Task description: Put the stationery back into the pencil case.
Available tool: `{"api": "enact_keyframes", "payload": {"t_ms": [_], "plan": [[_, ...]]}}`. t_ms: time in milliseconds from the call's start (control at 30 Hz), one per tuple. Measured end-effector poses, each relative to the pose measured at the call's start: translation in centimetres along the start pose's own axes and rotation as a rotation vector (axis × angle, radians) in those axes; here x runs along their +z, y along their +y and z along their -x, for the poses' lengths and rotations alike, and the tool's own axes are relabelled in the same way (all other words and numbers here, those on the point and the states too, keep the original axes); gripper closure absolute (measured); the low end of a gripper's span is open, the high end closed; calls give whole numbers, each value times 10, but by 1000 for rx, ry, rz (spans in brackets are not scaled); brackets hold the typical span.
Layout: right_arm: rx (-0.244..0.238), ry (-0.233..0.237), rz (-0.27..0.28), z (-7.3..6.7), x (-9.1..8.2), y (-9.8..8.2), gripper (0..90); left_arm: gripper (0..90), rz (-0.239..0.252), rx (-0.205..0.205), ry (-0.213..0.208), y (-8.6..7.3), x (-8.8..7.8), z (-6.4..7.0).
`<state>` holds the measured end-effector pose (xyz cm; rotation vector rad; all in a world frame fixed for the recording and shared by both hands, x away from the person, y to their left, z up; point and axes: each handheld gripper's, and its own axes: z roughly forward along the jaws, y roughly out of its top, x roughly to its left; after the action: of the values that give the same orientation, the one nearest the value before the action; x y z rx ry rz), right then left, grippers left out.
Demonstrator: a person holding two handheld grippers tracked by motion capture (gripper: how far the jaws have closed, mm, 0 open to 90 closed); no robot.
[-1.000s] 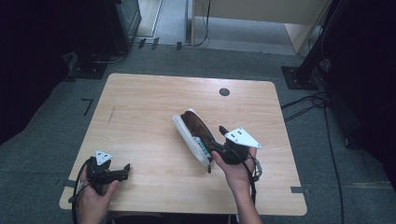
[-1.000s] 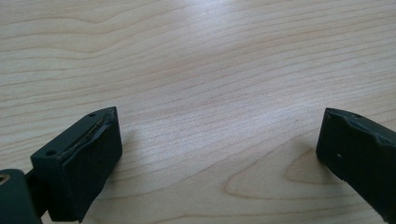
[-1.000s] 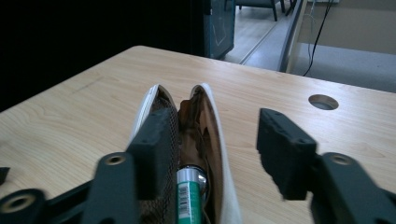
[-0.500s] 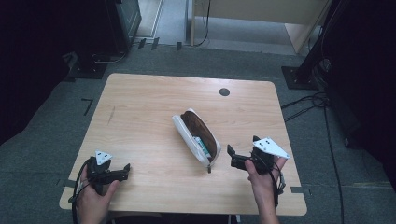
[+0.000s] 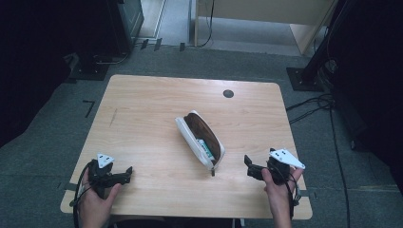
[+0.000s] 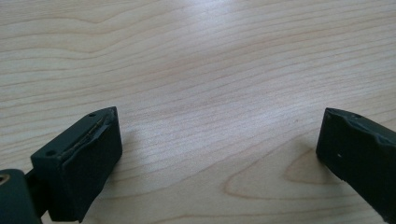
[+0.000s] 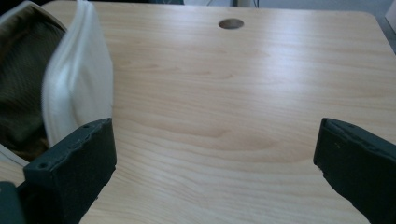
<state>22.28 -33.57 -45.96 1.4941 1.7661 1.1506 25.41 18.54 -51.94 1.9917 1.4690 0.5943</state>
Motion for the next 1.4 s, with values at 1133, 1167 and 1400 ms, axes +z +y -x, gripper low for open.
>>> {"api": "enact_keyframes", "payload": {"t_ms": [1133, 1167, 1400], "plan": [[82, -134, -208, 77, -9, -70, 0, 5, 0, 0, 0, 0, 0, 0], [78, -138, -217, 77, -9, -70, 1, 5, 0, 0, 0, 0, 0, 0], [20, -170, -261, 74, -4, -70, 6, 5, 0, 0, 0, 0, 0, 0]]}}
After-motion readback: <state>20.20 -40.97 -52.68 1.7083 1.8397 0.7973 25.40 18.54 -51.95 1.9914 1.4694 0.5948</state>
